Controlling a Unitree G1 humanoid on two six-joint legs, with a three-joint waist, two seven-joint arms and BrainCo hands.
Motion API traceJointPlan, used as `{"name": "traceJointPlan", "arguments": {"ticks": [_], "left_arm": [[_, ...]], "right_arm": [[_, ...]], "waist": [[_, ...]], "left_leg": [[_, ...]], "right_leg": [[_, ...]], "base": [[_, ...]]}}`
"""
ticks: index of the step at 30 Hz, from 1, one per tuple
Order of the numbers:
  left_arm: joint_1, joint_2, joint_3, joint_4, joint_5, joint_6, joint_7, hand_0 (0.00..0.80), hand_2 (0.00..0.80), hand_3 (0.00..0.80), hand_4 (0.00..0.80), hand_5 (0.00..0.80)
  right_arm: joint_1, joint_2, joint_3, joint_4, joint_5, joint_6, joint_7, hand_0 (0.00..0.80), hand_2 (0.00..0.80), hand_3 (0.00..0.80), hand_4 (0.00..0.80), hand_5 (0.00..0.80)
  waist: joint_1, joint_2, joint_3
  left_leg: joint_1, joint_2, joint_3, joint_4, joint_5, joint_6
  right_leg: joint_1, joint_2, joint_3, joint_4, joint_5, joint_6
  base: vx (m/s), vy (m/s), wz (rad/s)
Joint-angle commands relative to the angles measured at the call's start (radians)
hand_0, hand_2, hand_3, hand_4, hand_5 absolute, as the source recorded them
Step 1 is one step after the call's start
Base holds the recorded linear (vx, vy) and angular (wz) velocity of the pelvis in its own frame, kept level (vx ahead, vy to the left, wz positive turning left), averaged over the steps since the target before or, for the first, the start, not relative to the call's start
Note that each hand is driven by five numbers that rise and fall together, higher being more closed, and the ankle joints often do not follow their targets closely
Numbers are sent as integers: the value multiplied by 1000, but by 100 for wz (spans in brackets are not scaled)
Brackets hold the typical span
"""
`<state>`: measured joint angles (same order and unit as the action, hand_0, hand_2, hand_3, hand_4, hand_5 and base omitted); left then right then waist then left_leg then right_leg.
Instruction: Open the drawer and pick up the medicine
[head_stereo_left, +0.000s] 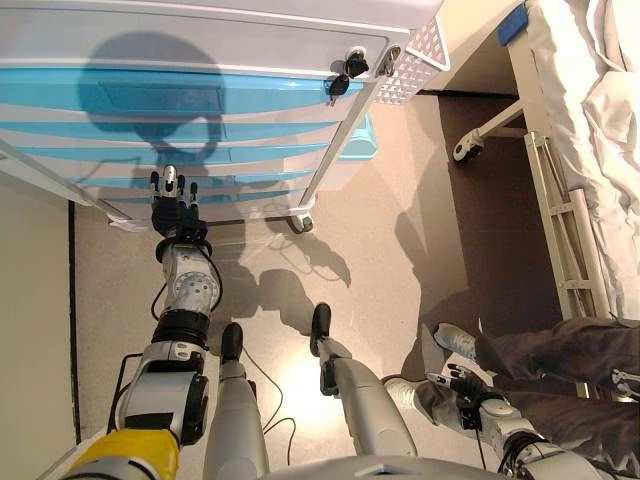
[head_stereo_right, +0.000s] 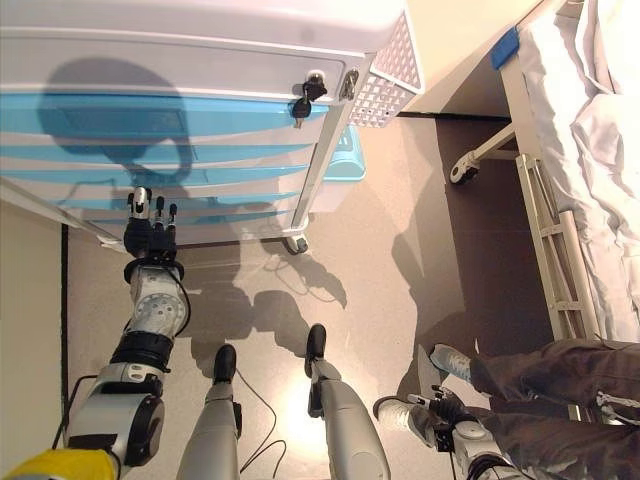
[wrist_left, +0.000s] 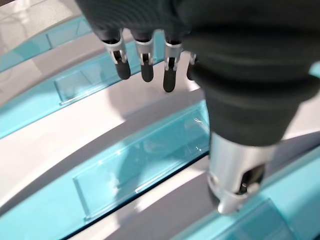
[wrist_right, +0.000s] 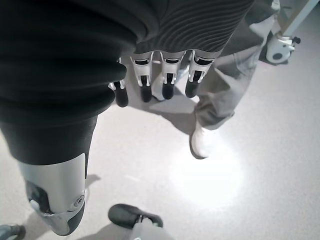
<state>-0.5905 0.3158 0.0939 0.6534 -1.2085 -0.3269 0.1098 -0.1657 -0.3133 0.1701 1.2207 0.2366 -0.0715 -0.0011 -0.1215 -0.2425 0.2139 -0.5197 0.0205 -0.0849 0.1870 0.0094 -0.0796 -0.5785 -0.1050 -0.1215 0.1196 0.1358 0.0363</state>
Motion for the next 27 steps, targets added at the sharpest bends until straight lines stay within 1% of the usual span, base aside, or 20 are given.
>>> {"name": "traceJointPlan", "arguments": {"ticks": [1, 7, 15, 27], "left_arm": [[-124, 94, -4, -39, 63, -30, -38, 0, 0, 0, 0, 0], [-119, 97, -2, -46, 63, -30, -38, 0, 0, 0, 0, 0], [-110, 80, -13, -72, 71, -29, -42, 0, 0, 0, 0, 0], [-122, 58, -65, -169, 103, -29, -55, 0, 0, 0, 0, 0]], "right_arm": [[11, -58, 50, 9, -6, 17, 2, 0, 0, 0, 0, 0], [12, -62, 46, 12, -11, 18, 4, 0, 0, 0, 0, 0], [12, -63, 46, 6, -16, 18, 6, 0, 0, 0, 0, 0], [16, -67, 42, 0, -17, 19, 14, 0, 0, 0, 0, 0]], "waist": [[-7, 0, -32], [-7, 1, -36], [-5, 5, -35], [-3, 24, -34]], "left_leg": [[-52, -33, -7, 31, -19, 63], [-58, -36, -7, 39, -23, 63], [-60, -36, -9, 41, -23, 63], [-49, -41, -5, 48, -27, 64]], "right_leg": [[27, 30, 0, 88, -61, 58], [29, 30, 0, 88, -61, 56], [26, 31, 0, 95, -63, 54], [36, 29, 1, 106, -67, 54]], "base": [[0, 0, 0], [0, 0, 0], [0, 0, 0], [0, 0, 0]]}}
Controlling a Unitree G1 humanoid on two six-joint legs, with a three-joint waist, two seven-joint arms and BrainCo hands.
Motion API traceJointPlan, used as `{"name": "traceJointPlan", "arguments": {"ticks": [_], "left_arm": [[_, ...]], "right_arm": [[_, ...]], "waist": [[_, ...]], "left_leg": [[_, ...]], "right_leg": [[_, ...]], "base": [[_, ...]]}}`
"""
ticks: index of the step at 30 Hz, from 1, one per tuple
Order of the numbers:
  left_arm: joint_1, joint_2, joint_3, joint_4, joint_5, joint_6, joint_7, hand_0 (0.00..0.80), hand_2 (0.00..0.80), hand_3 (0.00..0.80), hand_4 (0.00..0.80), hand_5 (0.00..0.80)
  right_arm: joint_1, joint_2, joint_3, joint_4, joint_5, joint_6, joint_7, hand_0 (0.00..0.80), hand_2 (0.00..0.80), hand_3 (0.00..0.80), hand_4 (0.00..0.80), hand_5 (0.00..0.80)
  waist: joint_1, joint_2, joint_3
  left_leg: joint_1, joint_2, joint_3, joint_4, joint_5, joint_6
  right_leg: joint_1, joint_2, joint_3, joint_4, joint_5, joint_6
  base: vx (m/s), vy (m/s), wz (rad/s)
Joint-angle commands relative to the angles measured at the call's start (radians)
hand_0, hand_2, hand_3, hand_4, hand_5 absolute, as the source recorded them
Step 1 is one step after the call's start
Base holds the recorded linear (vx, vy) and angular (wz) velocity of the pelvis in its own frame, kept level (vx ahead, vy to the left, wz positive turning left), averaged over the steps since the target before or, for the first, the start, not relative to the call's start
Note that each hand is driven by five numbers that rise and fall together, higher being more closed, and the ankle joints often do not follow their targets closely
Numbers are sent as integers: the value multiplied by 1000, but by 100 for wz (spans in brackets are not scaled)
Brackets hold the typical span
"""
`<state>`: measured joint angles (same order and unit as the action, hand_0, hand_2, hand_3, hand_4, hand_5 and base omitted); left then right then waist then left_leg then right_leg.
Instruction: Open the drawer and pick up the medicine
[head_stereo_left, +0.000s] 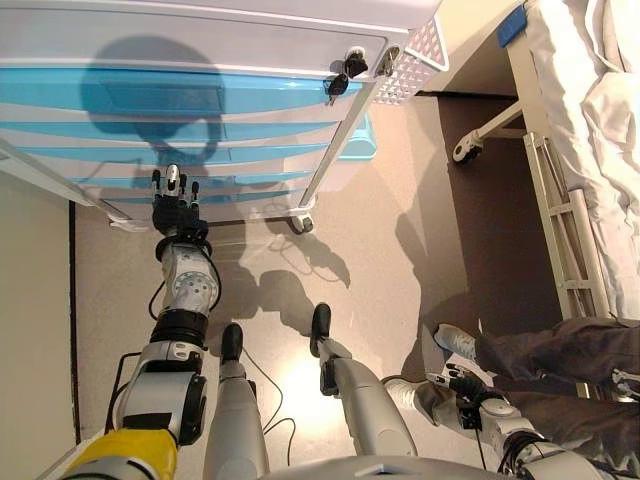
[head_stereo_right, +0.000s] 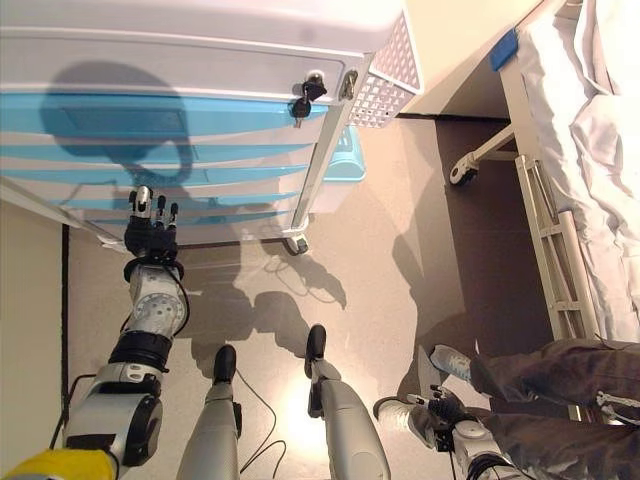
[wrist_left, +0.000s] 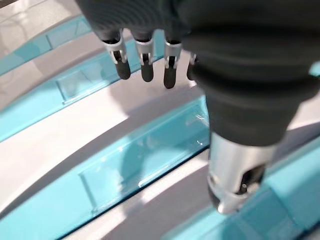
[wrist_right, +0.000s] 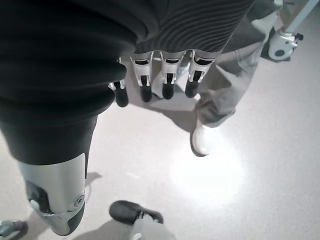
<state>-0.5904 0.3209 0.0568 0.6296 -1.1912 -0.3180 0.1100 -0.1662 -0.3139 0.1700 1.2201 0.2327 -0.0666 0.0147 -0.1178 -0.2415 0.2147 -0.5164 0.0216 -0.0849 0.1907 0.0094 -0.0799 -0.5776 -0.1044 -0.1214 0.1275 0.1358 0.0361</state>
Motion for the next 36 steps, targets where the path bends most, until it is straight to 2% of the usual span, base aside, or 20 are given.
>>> {"name": "traceJointPlan", "arguments": {"ticks": [1, 8, 20, 21, 22, 23, 36], "left_arm": [[-124, 53, -29, -150, 84, -40, -56, 0, 0, 0, 0, 0], [-144, 54, -54, -226, 91, -50, -60, 0, 0, 0, 0, 0], [-132, 50, -52, -270, 106, -57, -53, 0, 0, 0, 0, 0], [-132, 51, -50, -270, 108, -59, -50, 471, 471, 471, 471, 471], [-132, 51, -50, -270, 108, -59, -50, 593, 593, 593, 593, 593], [-130, 52, -47, -272, 114, -61, -45, 800, 800, 800, 800, 800], [-123, 52, -47, -280, 119, -57, -41, 800, 800, 800, 800, 800]], "right_arm": [[17, -67, 42, 1, -13, 14, -2, 0, 0, 0, 0, 0], [15, -66, 48, 2, -23, 17, 3, 0, 0, 0, 0, 0], [11, -67, 45, 8, -22, 17, 4, 0, 0, 0, 0, 0], [10, -66, 45, 8, -22, 17, 4, 0, 0, 0, 0, 0], [10, -66, 45, 8, -22, 17, 4, 0, 0, 0, 0, 0], [11, -64, 47, 8, -23, 16, 3, 0, 0, 0, 0, 0], [16, -63, 46, 6, -24, 16, 2, 0, 0, 0, 0, 0]], "waist": [[-7, 25, -36], [-4, 34, -27], [-3, 41, -26], [-3, 41, -26], [-3, 41, -26], [-2, 40, -27], [-2, 38, -25]], "left_leg": [[-51, -43, -5, 45, -27, 65], [-58, -44, -5, 50, -25, 65], [-64, -46, -6, 46, -23, 69], [-65, -46, -7, 46, -23, 69], [-65, -46, -7, 46, -23, 69], [-66, -45, -6, 46, -22, 69], [-71, -46, -6, 48, -23, 70]], "right_leg": [[35, 28, 2, 99, -67, 54], [35, 22, -3, 92, -62, 54], [27, 18, -2, 96, -59, 55], [26, 19, -2, 98, -59, 55], [25, 19, -2, 98, -59, 55], [24, 18, -3, 97, -58, 56], [20, 17, -3, 100, -59, 55]], "base": [[0, 0, 0], [0, 0, 0], [0, 0, 0], [0, 0, 0], [0, 0, 0], [0, 0, 0], [0, 0, 0]]}}
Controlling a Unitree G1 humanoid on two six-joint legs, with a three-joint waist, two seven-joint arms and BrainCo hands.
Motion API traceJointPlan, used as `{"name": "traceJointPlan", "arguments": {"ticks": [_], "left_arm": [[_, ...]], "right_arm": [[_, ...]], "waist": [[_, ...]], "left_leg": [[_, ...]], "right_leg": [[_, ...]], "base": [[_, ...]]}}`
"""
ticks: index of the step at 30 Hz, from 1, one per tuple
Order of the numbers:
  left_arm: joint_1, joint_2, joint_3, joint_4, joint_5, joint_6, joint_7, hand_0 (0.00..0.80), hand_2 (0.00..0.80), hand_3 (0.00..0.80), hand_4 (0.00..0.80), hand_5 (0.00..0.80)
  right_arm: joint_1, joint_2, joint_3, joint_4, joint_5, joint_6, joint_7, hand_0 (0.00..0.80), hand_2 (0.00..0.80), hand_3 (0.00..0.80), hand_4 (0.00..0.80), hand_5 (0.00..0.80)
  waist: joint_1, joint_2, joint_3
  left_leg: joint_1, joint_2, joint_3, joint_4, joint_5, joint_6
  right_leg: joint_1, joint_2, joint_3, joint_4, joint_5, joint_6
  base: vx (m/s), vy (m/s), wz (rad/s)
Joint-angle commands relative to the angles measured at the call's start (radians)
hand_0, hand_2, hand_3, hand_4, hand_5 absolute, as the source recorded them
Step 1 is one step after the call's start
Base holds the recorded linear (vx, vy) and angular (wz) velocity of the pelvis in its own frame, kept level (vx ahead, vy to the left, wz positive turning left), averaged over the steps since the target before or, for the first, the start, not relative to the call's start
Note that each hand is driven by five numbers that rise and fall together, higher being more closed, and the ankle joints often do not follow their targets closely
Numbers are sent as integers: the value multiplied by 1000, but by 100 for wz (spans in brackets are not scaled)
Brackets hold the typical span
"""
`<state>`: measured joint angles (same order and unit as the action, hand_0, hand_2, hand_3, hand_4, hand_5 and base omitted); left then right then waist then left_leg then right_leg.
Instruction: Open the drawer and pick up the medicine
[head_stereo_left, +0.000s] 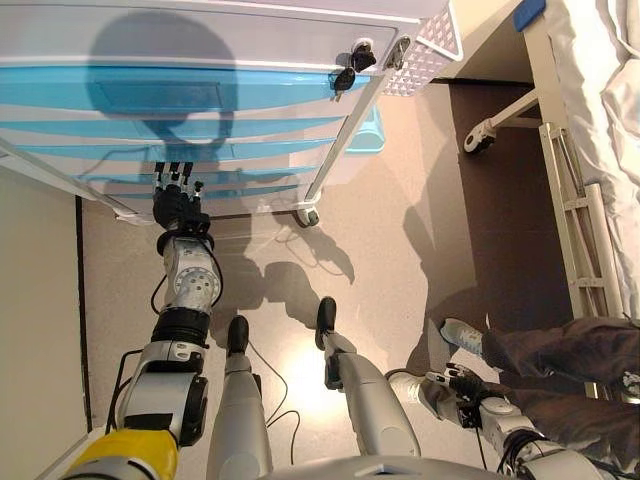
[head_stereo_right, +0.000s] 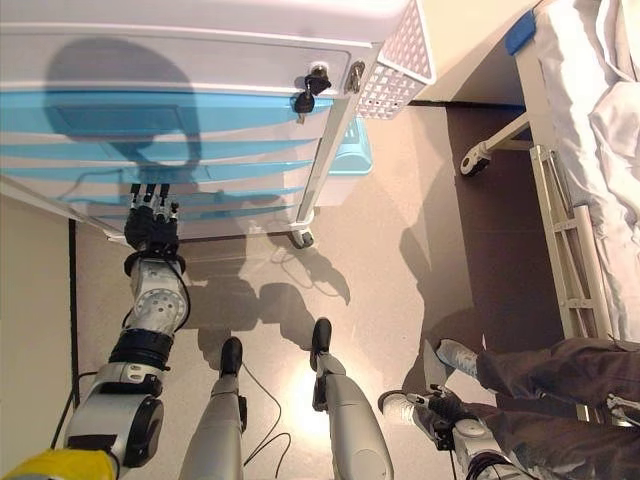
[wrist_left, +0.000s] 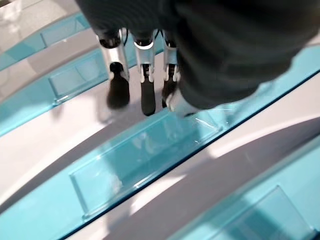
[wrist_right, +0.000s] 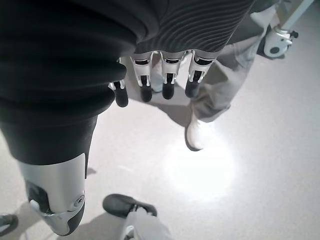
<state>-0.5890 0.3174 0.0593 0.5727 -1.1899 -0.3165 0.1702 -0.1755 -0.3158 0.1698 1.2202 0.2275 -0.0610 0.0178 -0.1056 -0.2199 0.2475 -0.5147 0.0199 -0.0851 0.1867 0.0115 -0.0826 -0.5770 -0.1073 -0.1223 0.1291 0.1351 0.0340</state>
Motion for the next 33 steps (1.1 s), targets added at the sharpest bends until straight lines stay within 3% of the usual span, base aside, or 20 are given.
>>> {"name": "traceJointPlan", "arguments": {"ticks": [1, 33], "left_arm": [[-124, 55, -49, -223, 118, -59, -102, 800, 800, 800, 800, 800], [-81, 29, -61, -281, 134, -50, -124, 800, 800, 800, 800, 800]], "right_arm": [[25, -62, 45, 5, -18, 10, -2, 0, 0, 0, 0, 0], [24, -70, 38, 10, -23, 10, 3, 0, 0, 0, 0, 0]], "waist": [[-14, 17, -57], [-6, 19, -43]], "left_leg": [[-75, -44, -6, 55, -25, 73], [-89, -46, -13, 75, -24, 74]], "right_leg": [[18, 20, -2, 100, -58, 57], [6, 21, -6, 116, -62, 51]], "base": [[0, 0, 0], [-1, -1, 0]]}}
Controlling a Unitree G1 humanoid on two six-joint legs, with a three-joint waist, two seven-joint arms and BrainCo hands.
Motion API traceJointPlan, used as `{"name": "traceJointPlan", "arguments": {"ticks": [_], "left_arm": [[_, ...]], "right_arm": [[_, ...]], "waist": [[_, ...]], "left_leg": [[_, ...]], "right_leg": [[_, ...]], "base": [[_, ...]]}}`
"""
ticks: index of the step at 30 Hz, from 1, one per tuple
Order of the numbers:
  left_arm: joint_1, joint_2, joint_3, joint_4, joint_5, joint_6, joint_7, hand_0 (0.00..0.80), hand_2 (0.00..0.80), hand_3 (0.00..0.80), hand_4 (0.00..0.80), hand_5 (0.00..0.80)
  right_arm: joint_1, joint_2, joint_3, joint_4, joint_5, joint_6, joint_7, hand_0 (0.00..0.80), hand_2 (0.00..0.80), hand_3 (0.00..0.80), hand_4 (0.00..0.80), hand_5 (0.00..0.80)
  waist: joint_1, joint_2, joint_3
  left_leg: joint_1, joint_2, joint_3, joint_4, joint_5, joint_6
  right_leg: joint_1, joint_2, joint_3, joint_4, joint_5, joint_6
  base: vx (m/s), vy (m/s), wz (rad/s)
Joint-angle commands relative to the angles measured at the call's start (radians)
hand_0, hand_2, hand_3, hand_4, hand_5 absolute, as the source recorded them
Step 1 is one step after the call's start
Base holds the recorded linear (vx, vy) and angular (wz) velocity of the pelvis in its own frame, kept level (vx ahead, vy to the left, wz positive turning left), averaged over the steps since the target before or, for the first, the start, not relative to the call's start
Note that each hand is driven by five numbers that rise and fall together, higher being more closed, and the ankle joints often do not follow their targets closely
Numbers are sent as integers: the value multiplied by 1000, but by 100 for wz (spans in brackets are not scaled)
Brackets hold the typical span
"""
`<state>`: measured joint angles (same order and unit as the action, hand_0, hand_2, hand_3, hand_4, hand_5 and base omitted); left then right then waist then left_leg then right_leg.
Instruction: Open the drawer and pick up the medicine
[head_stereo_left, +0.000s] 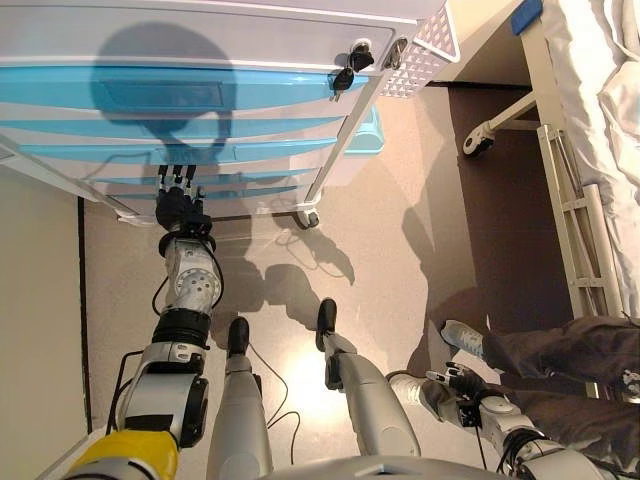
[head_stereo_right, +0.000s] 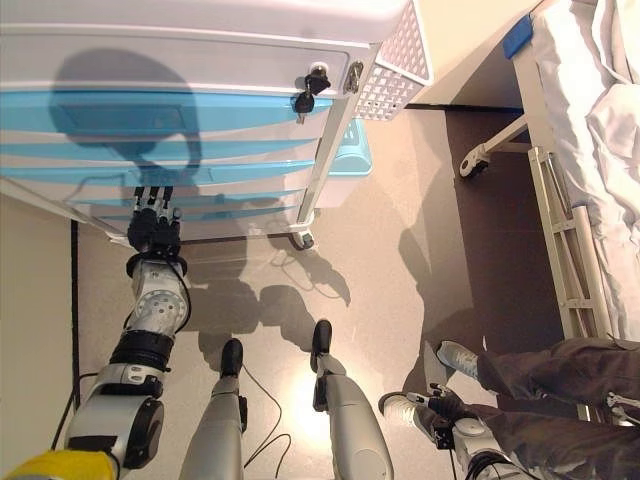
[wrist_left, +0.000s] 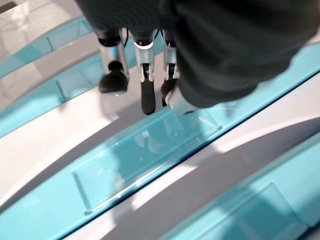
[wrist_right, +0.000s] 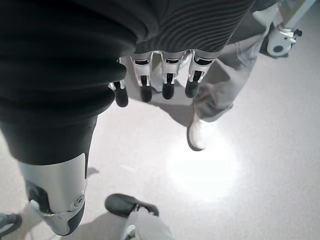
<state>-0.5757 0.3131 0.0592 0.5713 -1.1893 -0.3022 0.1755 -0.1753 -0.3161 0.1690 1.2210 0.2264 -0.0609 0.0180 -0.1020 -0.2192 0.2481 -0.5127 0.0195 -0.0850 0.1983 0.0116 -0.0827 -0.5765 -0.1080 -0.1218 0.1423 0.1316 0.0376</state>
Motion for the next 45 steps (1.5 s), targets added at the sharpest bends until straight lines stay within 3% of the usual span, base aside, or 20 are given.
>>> {"name": "traceJointPlan", "arguments": {"ticks": [1, 26, 45], "left_arm": [[-94, 34, -61, -280, 133, -65, -129, 800, 800, 800, 800, 800], [24, -32, -85, -384, 108, -39, -182, 800, 800, 800, 800, 800], [167, -80, -136, -535, 109, -2, -213, 800, 800, 800, 800, 800]], "right_arm": [[24, -70, 39, 10, -22, 10, 3, 0, 0, 0, 0, 0], [47, -46, 35, 13, -34, 5, 3, 0, 0, 0, 0, 0], [43, -24, 25, 21, -28, 4, -6, 0, 0, 0, 0, 0]], "waist": [[-9, 18, -44], [19, -1, -30], [52, 9, -9]], "left_leg": [[-91, -46, -13, 63, -24, 74], [-62, -40, -41, 53, 0, 58], [-54, -42, -68, 43, 17, 54]], "right_leg": [[6, 21, -6, 103, -58, 47], [39, 30, -43, 113, -71, 37], [43, 26, -81, 144, -92, 31]], "base": [[-39, -20, 0], [-13, -14, 3], [-10, -11, 5]]}}
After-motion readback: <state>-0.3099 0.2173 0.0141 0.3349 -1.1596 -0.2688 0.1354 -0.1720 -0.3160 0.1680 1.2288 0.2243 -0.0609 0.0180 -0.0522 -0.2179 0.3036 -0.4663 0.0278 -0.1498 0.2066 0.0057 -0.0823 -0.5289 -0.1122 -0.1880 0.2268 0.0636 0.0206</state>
